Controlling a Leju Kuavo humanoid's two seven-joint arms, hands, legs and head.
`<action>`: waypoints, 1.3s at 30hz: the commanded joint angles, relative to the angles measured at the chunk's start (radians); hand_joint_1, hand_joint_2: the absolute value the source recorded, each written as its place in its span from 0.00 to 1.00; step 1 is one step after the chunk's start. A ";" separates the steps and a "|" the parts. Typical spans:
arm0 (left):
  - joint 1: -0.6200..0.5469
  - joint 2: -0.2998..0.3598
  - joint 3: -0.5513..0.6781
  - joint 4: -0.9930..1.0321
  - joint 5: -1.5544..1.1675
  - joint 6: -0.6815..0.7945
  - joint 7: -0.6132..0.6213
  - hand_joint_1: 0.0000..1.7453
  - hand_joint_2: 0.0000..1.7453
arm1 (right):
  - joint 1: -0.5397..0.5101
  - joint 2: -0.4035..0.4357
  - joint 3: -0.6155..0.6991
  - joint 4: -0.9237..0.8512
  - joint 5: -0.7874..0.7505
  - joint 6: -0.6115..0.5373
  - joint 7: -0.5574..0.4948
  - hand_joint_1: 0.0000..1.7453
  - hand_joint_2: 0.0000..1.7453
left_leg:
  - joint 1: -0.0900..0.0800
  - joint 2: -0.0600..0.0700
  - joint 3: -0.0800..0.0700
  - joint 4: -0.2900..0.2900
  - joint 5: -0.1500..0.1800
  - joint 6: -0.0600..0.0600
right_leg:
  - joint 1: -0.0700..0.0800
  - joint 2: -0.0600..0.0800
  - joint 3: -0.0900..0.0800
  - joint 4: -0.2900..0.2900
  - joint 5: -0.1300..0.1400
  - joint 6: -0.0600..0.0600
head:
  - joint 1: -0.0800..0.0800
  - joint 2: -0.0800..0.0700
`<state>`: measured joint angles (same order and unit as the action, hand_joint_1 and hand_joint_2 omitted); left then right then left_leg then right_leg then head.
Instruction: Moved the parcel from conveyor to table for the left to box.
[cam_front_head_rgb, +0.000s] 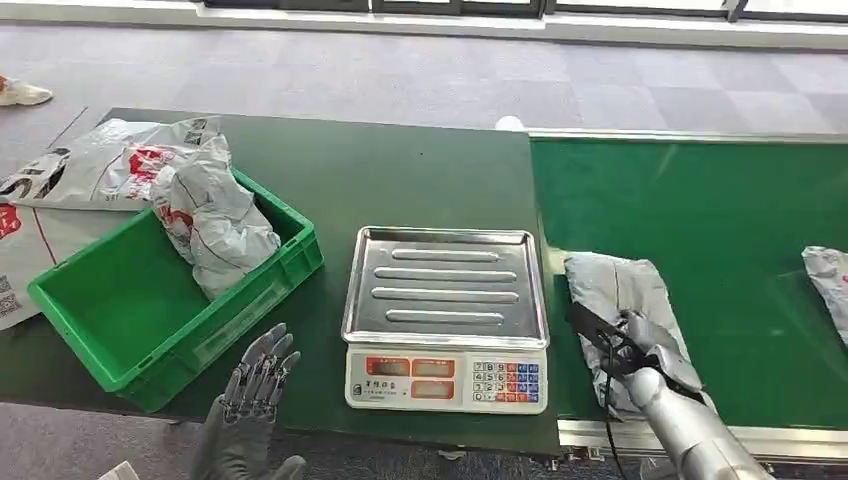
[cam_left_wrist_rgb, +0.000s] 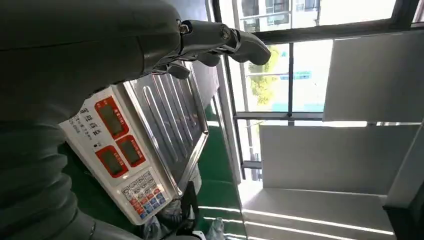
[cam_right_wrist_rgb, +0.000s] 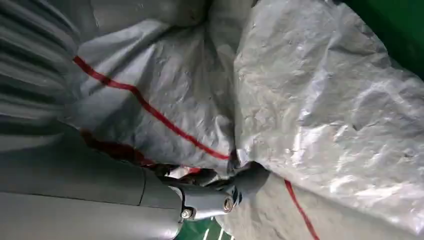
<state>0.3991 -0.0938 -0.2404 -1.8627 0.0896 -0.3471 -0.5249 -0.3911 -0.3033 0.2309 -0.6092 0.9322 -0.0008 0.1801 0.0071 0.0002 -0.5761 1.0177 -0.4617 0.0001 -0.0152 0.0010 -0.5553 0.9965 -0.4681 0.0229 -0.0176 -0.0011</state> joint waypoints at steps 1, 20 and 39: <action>0.013 -0.025 0.085 0.013 -0.004 -0.009 0.007 0.00 1.00 | 0.093 0.073 -0.132 -0.123 0.062 0.024 0.007 1.00 1.00 | 0.000 -0.001 -0.002 -0.001 0.001 0.000 | 0.000 -0.001 -0.002 -0.002 0.002 0.000 | 0.000 0.000; 0.053 -0.094 0.152 -0.013 -0.034 -0.038 -0.039 0.00 1.00 | 0.299 0.199 -0.425 -0.975 -0.061 -0.631 -0.217 1.00 1.00 | -0.002 0.000 -0.013 0.000 -0.001 -0.001 | -0.001 -0.001 -0.012 0.005 0.000 -0.001 | 0.000 0.000; -0.043 0.007 0.029 0.117 -0.050 0.003 -0.115 0.00 1.00 | 0.005 0.134 0.072 -0.925 -0.470 -0.093 -0.265 1.00 1.00 | -0.002 0.006 -0.011 -0.004 0.000 -0.003 | -0.001 0.005 -0.013 0.003 0.002 -0.003 | 0.000 0.000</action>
<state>0.4293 -0.1645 -0.1529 -1.8620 0.0420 -0.3422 -0.6329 -0.1772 -0.0885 -0.0350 -1.6812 0.5978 -0.4550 -0.2171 0.0066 0.0000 -0.5871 1.0162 -0.4624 -0.0025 -0.0153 -0.0002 -0.5680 1.0003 -0.4686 0.0208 -0.0175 -0.0011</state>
